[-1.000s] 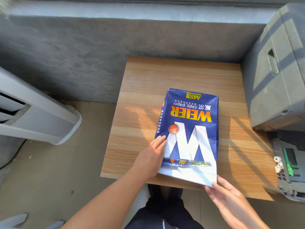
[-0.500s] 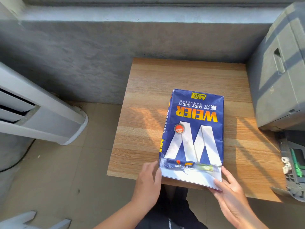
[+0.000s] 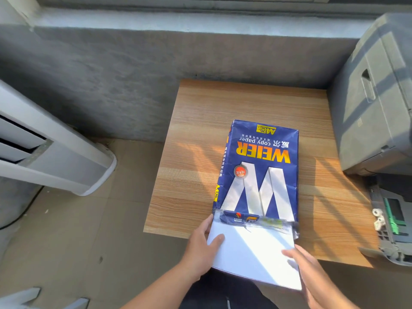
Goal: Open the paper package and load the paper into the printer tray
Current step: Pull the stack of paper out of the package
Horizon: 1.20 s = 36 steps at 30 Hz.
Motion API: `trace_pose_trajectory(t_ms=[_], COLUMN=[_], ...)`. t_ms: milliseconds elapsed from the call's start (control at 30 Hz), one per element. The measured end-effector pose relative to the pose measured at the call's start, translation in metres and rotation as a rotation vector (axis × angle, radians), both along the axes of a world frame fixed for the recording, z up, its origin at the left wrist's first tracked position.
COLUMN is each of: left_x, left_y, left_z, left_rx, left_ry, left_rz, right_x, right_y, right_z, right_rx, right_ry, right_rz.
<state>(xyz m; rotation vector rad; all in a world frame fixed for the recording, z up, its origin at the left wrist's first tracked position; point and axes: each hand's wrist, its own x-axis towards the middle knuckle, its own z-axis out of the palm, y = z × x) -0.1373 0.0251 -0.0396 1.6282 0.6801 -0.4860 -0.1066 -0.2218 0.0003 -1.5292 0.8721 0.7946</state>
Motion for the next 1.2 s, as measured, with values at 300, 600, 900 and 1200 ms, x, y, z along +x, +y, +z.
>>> trace_pose_trajectory(t_ms=[300,600,900,1200], left_x=[-0.032,-0.106,-0.209,-0.152], left_y=[-0.001,-0.050,-0.134,-0.215], left_z=[0.022,0.047,0.105,0.116], left_rx=[-0.173,0.054,0.175,0.207], left_ry=[0.056,-0.182,-0.330,-0.389], left_rz=[-0.012,0.080,0.181,0.135], right_x=[-0.025,-0.093,-0.172,-0.130], right_y=[-0.010,-0.046,-0.116,-0.197], right_z=[0.004,0.027,0.082,0.121], right_rx=[-0.041,0.093,0.083,0.007], right_ry=[-0.135,-0.345,-0.468,-0.551], right_rz=[0.091,0.163,0.331,0.246])
